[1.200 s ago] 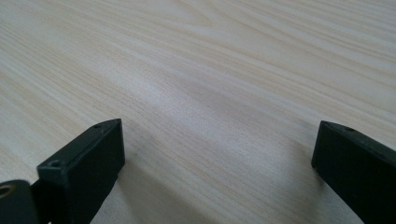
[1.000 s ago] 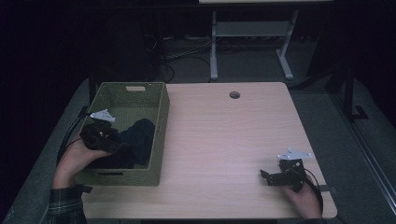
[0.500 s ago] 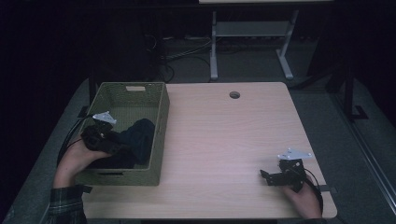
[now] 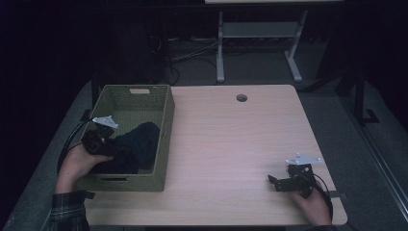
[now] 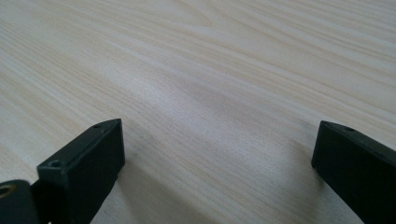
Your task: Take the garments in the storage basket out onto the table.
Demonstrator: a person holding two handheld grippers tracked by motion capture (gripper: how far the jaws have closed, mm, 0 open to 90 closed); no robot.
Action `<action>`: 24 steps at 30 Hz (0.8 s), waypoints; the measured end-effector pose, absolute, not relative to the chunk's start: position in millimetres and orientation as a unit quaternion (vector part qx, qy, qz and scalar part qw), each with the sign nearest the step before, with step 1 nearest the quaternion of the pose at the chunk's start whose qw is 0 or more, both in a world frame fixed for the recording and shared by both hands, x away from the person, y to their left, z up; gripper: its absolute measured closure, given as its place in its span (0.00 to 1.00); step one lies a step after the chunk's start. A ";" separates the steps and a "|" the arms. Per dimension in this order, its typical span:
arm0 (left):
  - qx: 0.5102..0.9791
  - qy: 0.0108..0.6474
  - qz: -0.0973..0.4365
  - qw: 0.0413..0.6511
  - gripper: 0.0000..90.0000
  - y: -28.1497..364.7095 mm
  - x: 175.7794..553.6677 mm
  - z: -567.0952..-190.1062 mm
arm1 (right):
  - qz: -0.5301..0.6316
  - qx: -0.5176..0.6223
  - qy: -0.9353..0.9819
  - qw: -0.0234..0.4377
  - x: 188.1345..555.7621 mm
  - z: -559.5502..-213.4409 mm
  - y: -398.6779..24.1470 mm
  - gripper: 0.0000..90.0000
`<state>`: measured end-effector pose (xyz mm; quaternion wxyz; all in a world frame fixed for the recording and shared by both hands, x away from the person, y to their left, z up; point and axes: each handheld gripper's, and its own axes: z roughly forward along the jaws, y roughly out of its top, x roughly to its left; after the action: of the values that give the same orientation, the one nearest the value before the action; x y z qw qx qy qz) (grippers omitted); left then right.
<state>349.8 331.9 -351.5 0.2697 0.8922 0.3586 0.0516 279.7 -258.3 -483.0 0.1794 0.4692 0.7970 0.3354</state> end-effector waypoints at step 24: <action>0.858 0.369 0.044 0.354 0.89 345.4 348.2 -330.4 | 0.335 0.469 0.797 0.179 279.7 -483.0 -258.3 0.03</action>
<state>348.2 345.4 -330.4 0.3544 0.8580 0.3693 0.0441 279.7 -258.3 -483.0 0.1795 0.4692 0.7970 0.3353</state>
